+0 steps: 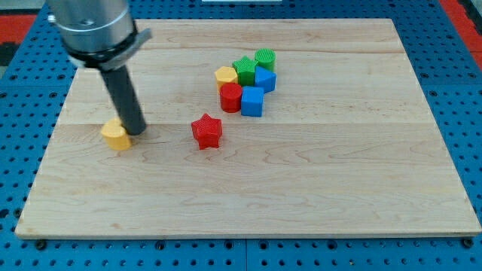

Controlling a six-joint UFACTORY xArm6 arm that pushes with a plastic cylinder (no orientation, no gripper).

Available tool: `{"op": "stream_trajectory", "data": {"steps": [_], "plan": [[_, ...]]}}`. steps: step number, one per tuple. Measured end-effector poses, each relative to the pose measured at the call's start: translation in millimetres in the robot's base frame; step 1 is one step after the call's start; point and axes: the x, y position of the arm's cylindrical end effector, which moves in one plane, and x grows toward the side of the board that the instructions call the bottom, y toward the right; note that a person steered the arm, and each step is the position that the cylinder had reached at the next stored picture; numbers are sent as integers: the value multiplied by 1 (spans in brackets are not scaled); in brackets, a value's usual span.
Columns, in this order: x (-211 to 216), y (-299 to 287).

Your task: Push the red star closer to yellow heart

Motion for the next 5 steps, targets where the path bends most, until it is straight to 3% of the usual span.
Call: {"op": "stream_trajectory", "data": {"steps": [2, 4, 5], "plan": [[-34, -15], [26, -47], [26, -46]]}}
